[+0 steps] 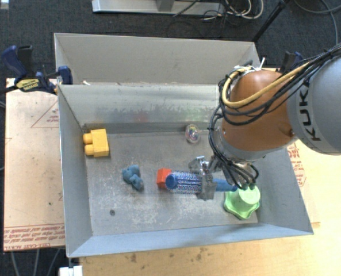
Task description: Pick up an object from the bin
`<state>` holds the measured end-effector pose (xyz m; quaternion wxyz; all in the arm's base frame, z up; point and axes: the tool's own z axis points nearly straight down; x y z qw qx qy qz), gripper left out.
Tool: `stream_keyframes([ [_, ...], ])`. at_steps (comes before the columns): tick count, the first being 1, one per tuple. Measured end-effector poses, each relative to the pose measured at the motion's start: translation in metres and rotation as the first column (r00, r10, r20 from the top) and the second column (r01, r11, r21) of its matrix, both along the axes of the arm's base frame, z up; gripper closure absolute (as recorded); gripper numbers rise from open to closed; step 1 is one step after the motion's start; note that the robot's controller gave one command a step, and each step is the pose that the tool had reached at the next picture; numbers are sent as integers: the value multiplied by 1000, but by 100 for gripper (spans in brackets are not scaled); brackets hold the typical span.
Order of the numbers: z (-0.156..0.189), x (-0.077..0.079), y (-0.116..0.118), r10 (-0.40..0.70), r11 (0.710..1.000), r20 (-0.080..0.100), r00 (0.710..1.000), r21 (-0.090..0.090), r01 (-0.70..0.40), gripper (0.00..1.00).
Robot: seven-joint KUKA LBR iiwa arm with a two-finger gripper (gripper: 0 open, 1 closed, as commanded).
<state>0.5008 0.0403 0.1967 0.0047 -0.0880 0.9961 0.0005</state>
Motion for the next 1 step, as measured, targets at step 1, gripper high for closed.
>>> stream_keyframes([
  [1, 110, 26, -18, 248, 969, -2, 969, -3, -248, 100],
])
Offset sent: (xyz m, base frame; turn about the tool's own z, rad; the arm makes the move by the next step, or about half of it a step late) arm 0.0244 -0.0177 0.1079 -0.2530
